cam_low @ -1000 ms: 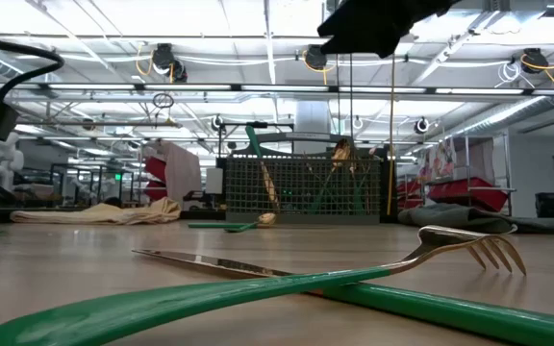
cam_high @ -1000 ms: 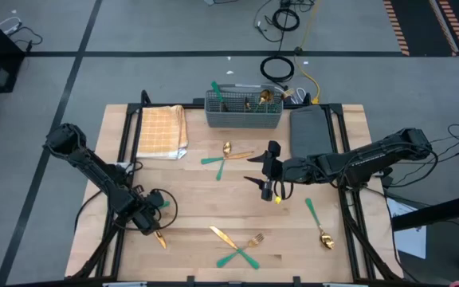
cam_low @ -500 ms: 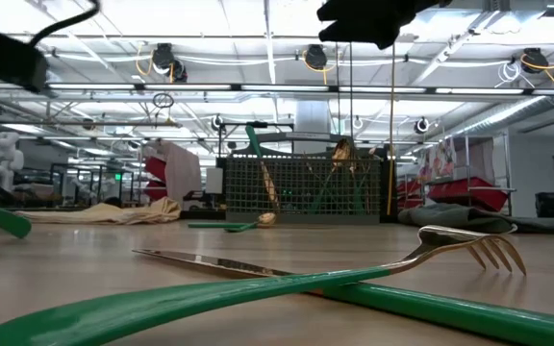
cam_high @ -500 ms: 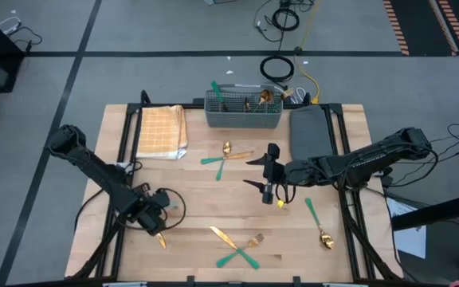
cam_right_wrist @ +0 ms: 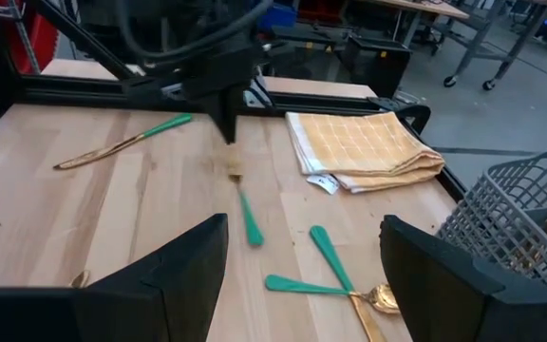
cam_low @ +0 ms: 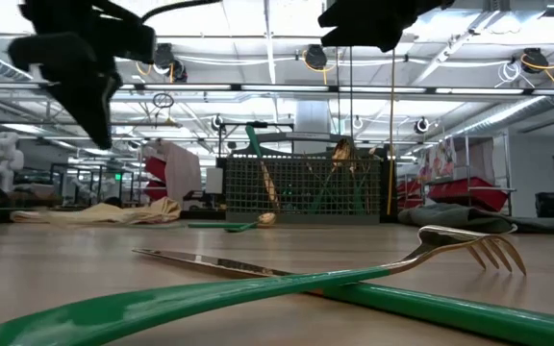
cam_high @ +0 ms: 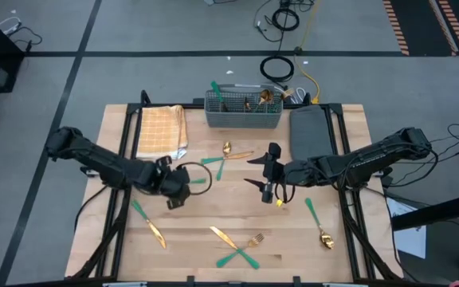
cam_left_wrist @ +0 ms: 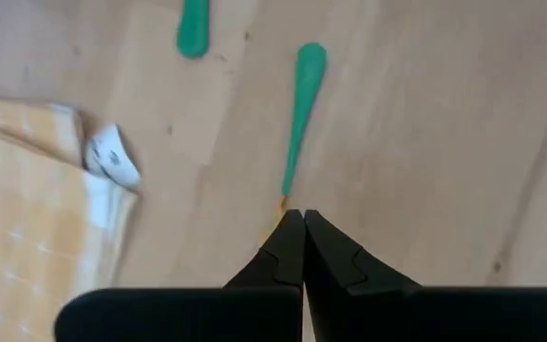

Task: Sort silverware
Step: Put the fork into the right section of the dish rack

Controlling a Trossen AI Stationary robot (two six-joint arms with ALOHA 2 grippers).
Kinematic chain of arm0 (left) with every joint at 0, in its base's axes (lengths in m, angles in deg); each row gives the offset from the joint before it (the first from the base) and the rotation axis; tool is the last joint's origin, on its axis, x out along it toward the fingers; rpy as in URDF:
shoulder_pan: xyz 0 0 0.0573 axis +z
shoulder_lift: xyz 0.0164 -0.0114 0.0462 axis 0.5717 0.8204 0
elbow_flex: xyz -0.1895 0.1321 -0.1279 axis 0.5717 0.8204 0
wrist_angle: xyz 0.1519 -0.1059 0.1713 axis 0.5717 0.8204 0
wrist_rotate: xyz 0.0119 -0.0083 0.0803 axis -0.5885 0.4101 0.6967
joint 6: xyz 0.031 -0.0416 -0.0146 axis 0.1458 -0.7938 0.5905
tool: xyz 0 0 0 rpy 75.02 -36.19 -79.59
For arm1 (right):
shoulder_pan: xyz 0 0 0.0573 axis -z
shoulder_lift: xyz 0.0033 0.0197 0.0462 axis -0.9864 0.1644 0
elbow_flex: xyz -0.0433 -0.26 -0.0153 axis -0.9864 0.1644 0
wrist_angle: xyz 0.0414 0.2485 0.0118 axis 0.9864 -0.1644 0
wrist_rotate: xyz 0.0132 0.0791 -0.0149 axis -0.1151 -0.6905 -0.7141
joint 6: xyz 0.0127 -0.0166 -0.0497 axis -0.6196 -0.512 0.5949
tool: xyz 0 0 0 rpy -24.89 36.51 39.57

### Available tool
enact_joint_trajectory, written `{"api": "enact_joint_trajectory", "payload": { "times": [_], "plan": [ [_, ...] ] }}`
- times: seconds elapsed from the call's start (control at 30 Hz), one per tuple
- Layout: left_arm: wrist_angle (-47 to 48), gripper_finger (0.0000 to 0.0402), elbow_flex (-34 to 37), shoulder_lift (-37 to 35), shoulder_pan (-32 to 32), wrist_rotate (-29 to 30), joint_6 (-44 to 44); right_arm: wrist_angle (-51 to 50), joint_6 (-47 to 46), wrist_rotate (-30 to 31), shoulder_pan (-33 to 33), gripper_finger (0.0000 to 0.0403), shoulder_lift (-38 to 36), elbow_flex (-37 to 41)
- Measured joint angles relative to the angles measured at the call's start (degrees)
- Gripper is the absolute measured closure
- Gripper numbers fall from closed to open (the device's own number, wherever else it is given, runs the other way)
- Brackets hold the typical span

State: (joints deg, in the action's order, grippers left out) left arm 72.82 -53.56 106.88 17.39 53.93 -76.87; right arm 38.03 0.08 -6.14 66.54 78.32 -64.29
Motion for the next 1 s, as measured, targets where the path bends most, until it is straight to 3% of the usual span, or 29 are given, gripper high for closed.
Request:
{"api": "enact_joint_trajectory", "payload": {
  "times": [0.17,0.4,0.57,0.73,1.0],
  "plan": [
    [-0.1,0.0384,0.6,0.0,5.0,0.8,7.7,-2.5,-1.6,-0.3,0.0,0.0140,0.0,0.0],
    [-11.5,0.0301,4.0,2.1,9.4,-5.6,24.0,-7.8,-4.9,-0.5,0.0,0.0140,0.0,0.0],
    [-10.3,0.0251,4.7,6.5,13.0,-6.4,29.7,-8.6,-4.9,-0.5,0.0,0.0140,0.0,0.0],
    [-8.8,0.0239,4.7,10.5,17.2,-7.6,32.2,-9.8,-5.0,-0.5,0.0,0.0140,0.0,0.0],
    [-11.2,0.0238,4.7,15.8,21.0,-16.0,34.8,-11.4,-6.3,-0.5,0.0,0.0140,0.0,0.0]
  ]
}}
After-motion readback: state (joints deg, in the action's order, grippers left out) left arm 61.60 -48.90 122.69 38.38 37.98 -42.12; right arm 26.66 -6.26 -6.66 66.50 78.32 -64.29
